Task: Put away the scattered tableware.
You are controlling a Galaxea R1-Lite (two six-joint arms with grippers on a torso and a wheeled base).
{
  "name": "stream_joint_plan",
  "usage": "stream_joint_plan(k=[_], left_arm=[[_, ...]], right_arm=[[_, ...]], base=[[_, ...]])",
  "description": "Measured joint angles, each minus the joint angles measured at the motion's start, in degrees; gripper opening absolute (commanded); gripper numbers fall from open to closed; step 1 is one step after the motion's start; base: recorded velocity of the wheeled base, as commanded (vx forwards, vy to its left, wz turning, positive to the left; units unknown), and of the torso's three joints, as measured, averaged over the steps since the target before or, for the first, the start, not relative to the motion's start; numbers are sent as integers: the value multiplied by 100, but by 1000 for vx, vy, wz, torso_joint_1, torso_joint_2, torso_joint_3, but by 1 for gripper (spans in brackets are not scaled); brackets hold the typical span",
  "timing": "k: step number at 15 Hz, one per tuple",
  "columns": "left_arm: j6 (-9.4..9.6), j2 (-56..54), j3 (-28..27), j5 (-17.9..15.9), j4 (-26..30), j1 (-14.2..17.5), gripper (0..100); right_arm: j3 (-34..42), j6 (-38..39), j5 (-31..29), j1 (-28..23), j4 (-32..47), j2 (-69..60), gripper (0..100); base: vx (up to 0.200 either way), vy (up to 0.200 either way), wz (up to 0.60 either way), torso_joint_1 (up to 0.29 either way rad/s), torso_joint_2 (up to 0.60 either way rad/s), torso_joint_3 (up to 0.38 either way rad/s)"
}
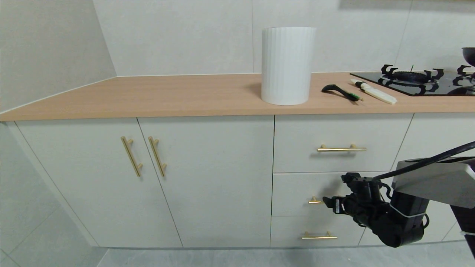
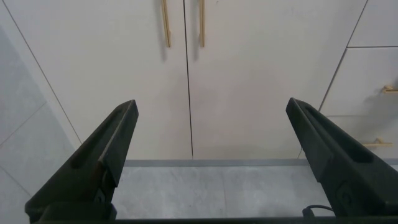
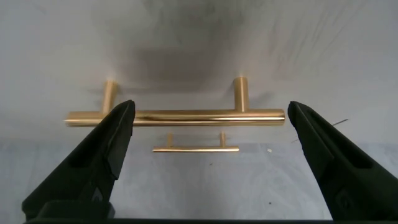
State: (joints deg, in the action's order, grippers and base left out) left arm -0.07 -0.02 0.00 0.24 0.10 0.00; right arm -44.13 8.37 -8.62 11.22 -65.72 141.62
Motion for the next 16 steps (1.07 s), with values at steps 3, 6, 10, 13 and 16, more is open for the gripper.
stream_joint_plan(k=[3, 6, 10, 13, 16], left_arm=[[0, 0, 0, -2, 0, 0, 100], [0, 0, 0, 0, 0, 0, 100], [0, 0, 0, 0, 0, 0, 100], [0, 0, 0, 0, 0, 0, 100], [0, 0, 0, 0, 0, 0, 100]], right_arm=[[-62, -68, -13, 0, 154, 133, 100], [-30, -167, -13, 0, 230, 152, 100], [9, -180, -22, -2, 305, 155, 100], [210, -191, -20, 0, 428, 11, 100], [728, -435, 129, 27, 1296, -818, 100]], base=[[0, 0, 0, 0, 0, 0], [0, 0, 0, 0, 0, 0], [0, 0, 0, 0, 0, 0], [0, 0, 0, 0, 0, 0], [0, 0, 0, 0, 0, 0]])
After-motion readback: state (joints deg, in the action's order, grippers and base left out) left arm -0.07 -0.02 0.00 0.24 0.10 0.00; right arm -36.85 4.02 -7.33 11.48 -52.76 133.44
